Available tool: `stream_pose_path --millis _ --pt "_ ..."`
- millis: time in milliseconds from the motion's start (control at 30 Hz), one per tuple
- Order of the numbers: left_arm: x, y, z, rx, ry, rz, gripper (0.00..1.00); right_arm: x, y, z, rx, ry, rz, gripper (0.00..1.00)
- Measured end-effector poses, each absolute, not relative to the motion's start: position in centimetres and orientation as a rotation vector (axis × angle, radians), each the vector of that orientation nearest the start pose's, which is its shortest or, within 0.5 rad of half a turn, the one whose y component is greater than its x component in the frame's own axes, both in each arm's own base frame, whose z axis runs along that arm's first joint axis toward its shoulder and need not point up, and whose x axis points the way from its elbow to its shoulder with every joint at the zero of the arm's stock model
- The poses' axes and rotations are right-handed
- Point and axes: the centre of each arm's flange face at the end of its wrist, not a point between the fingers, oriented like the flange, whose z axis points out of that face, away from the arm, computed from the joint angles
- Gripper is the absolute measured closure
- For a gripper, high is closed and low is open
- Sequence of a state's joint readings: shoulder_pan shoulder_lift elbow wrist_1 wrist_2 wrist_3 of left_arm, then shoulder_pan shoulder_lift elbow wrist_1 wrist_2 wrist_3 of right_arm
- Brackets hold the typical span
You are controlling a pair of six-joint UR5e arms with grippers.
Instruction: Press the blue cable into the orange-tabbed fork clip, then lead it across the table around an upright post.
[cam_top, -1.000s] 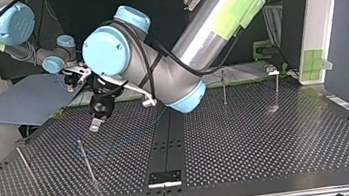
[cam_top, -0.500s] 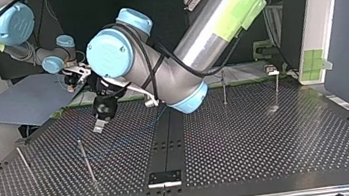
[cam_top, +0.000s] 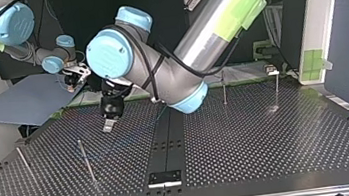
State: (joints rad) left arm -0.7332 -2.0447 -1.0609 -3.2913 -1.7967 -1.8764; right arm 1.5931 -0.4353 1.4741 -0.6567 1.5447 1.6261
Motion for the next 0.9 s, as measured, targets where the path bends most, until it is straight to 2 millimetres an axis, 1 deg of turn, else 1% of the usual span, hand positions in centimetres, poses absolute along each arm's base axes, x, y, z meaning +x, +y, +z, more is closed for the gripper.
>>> stream_pose_path --millis 167,600,900 --pt "42.3 -52.8 44.4 0.166 1.717 -0.542 0.0 15.0 -63.6 -12.6 1.49 -1.513 1.073 1.0" --pt "42.7 -51.7 44.4 0.075 1.712 -0.436 0.0 15.2 -63.6 -12.6 1.493 -1.51 1.074 1.0" --pt "42.8 -51.5 44.4 0.059 1.71 -0.425 0.0 15.1 -63.6 -12.6 1.494 -1.511 1.073 1.0"
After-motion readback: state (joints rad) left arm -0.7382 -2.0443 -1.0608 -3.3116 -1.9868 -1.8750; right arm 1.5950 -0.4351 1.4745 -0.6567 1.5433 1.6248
